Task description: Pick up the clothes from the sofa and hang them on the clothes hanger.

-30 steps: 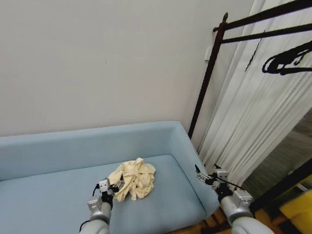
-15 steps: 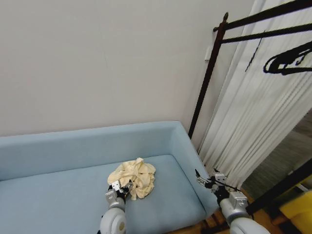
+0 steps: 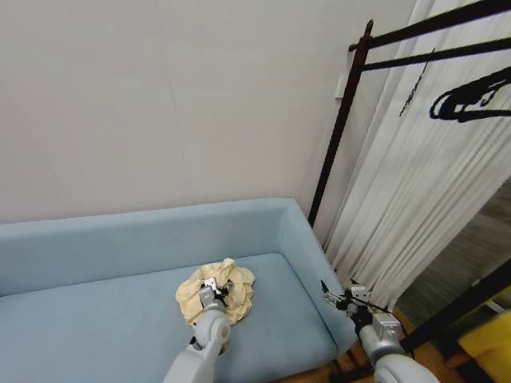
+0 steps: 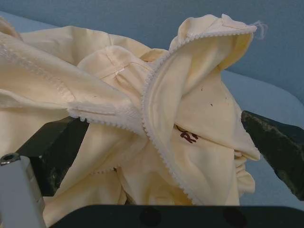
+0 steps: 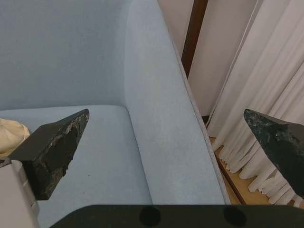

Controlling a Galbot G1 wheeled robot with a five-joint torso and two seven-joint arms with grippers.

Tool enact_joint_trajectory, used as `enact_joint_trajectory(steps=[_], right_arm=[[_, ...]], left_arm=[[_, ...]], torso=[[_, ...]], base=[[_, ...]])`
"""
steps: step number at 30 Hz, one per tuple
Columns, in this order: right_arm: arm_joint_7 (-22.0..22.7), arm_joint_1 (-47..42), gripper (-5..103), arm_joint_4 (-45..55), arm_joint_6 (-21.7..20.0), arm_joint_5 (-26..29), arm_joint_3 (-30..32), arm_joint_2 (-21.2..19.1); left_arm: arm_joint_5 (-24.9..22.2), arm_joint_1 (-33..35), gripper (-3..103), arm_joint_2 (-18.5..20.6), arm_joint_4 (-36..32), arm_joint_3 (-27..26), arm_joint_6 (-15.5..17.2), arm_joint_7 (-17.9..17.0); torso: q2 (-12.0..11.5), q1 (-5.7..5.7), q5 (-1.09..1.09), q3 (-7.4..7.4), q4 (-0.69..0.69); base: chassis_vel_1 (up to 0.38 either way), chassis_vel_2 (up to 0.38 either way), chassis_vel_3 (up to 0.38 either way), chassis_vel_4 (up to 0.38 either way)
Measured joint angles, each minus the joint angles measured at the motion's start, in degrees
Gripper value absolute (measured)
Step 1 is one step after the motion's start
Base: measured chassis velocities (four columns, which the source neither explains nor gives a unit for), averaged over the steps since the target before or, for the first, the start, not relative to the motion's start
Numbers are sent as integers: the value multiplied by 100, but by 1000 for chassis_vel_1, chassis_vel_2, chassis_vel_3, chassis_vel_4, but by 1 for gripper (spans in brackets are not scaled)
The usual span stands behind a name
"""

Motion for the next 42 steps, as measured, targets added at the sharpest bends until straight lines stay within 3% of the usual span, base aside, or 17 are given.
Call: enact_joint_trajectory(steps=[17,18,20,25,28,29,31,33,34,35,37,41,42], right_arm=[[14,205,100,-232,37,-13,-59,58],[12,225,100,-263,61,-29,-62,84],[10,236,100,-279,73,-36,-63,102],[9,253,100,-304,100,-50,-58,140],[9,257,100,-314,106,-50,-48,136],[10,266,100,-325,109,-50,-38,130],[9,274,100,-332,110,-50,-36,127],[9,285,100,-341,110,-50,-37,125],[10,293,100,-347,110,-50,-38,125],[5,303,100,-361,110,-51,-46,129],[4,306,100,-365,110,-53,-50,132],[-1,312,100,-383,112,-72,-57,154],[-1,312,100,-383,112,-72,-57,154]], left_arm=[[8,-275,103,-70,549,-158,-116,-118],[8,-294,98,-60,593,-130,-125,-104],[3,-311,98,-61,638,-102,-133,-92],[-3,-378,77,-111,830,-62,-204,-77],[-4,-390,72,-125,860,-66,-212,-76],[-4,-403,61,-136,906,-75,-230,-76],[-3,-411,61,-143,932,-83,-244,-76],[-3,-419,50,-148,963,-94,-259,-76],[-2,-423,50,-155,981,-106,-267,-76],[4,-425,39,-170,1007,-130,-287,-76],[7,-425,39,-176,1014,-142,-298,-77],[99,-365,18,-177,1006,-171,-361,-95],[99,-365,18,-177,1006,-171,-361,-95]], torso=[[0,0,-1,0,1],[0,0,-1,0,1],[0,0,-1,0,1],[0,0,-1,0,1],[0,0,-1,0,1],[0,0,-1,0,1],[0,0,-1,0,1],[0,0,-1,0,1],[0,-1,-1,0,1],[0,0,-1,0,1],[0,-1,-1,0,1],[0,0,-1,0,0],[0,0,-1,0,0]], base=[[0,0,0,0],[0,0,0,0],[0,0,0,0],[0,0,0,0],[0,0,0,0],[0,0,0,0],[0,0,0,0],[0,0,0,0],[0,0,0,0],[0,0,0,0],[0,0,0,0],[0,0,0,0],[0,0,0,0]])
